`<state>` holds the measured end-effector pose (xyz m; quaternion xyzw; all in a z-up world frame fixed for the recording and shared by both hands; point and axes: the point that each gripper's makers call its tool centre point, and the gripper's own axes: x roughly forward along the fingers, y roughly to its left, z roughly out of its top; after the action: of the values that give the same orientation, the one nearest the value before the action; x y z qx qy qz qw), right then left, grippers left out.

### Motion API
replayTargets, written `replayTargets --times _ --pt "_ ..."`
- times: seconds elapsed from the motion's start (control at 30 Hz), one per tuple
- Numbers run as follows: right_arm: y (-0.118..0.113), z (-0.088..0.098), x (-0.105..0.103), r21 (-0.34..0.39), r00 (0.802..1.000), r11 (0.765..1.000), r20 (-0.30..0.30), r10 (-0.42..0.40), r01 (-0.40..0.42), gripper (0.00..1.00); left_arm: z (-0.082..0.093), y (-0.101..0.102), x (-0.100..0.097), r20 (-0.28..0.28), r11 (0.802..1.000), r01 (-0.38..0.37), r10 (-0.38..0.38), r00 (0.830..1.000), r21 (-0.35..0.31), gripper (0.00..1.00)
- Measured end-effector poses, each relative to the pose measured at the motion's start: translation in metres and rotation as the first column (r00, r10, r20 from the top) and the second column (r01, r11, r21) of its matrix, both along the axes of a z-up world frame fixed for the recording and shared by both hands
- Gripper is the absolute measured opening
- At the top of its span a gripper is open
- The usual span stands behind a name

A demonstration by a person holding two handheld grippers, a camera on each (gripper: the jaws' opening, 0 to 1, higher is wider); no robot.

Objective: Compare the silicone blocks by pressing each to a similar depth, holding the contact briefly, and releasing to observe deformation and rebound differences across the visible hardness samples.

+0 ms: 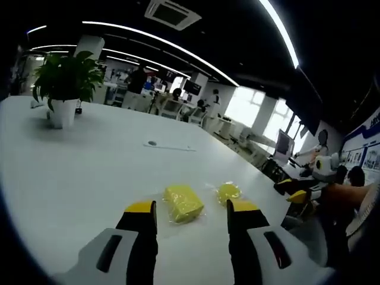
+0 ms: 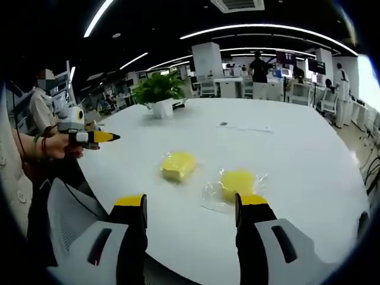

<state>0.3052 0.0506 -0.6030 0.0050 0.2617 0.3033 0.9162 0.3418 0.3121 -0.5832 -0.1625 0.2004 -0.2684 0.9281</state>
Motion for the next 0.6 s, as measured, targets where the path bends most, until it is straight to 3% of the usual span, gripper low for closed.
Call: replayTargets --times 0.33,0.6 --pt "-0.003 0.001 -0.019 0.035 0.999 0.999 0.013 -0.032 0.031 0.57 0.001 0.016 -0.024 0.011 0.999 -0.038 0.038 0.999 0.028 0.51" --pt "-0.012 0.0 -0.026 0.034 0.999 0.999 0.014 -0.036 0.035 0.58 -0.001 0.011 -0.037 0.003 0.999 -0.019 0.018 1.0 0.038 0.57"
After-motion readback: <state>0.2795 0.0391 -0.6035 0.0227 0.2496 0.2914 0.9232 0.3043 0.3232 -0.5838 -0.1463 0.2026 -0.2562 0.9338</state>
